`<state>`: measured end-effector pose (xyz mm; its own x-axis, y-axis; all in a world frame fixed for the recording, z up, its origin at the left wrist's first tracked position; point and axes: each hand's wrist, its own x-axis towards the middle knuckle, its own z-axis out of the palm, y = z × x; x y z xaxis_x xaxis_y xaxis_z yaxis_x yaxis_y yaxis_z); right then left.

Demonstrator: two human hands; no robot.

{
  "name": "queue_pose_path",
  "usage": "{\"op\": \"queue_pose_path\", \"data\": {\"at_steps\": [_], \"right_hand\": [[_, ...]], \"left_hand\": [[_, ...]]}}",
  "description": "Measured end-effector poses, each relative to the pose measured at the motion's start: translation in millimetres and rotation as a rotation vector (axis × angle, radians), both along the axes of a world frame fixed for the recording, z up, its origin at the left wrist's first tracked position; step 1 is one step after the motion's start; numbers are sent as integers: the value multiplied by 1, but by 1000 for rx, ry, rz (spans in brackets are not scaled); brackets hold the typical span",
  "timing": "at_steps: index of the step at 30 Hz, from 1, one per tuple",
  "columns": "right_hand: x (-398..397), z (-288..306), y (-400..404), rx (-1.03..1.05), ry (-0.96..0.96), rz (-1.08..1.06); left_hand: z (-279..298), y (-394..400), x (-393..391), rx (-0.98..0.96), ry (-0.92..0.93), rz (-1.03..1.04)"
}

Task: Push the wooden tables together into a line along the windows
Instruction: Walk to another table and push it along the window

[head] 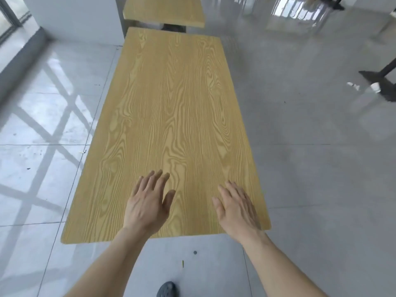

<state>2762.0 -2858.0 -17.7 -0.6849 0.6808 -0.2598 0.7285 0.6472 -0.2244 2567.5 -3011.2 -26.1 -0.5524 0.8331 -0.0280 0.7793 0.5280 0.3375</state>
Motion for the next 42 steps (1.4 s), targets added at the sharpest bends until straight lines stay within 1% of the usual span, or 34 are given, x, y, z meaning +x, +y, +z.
{"op": "queue_pose_path", "data": {"at_steps": [3, 6, 12, 22, 32, 42], "right_hand": [[7, -46, -6, 55, 49, 13], [14, -78, -7, 119, 91, 7], [19, -107, -8, 218, 211, 0], [19, -122, -4, 346, 430, 25], [11, -127, 8, 371, 435, 43], [-21, -128, 49, 376, 429, 53]], "left_hand": [[-41, -8, 10, -13, 26, -9], [-69, -13, 22, 9, 38, -5], [-97, -19, 33, 100, 51, 13], [-99, -17, 31, 121, 92, 37], [-103, -6, 22, 117, 121, 37], [-103, 31, -10, 115, 129, 35]]}}
